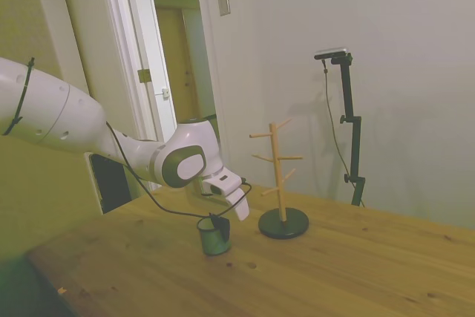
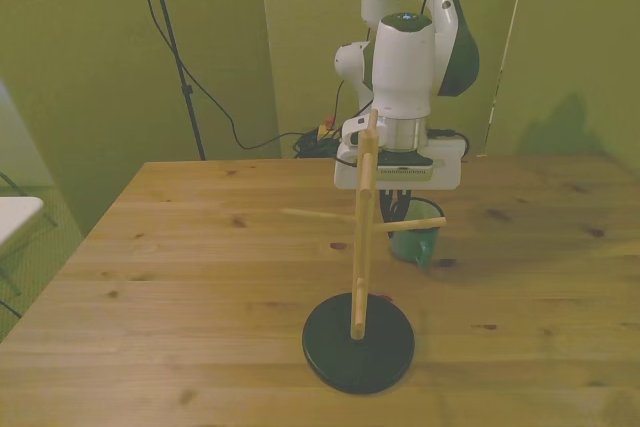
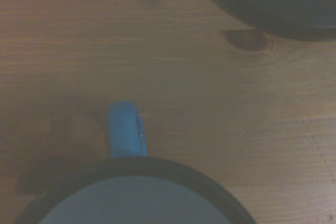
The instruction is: Unload the mug
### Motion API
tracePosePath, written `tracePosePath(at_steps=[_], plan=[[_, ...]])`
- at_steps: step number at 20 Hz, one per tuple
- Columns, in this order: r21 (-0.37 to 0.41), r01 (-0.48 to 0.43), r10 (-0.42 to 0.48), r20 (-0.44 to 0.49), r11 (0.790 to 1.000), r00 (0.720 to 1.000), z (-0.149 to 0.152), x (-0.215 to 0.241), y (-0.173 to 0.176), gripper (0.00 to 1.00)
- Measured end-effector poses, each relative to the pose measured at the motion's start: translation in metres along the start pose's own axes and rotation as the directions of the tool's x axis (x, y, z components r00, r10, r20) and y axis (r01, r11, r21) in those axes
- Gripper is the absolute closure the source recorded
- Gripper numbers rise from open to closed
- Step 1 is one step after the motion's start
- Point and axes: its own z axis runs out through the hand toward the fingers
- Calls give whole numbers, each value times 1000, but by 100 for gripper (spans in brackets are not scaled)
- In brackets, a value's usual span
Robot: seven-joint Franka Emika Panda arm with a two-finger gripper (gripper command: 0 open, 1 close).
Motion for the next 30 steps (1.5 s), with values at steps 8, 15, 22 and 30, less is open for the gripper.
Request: tracePosePath(at_steps=[8,15,22,30], plan=[[0,0,0,0,1000,1000,0,0,0,0],[-2,-1,1,2,1000,1000,1,0,1,0],[1,-5,5,-3,1000,1000,-1,3,3,0],[51,-8,10,-46,999,999,-39,6,0,0]])
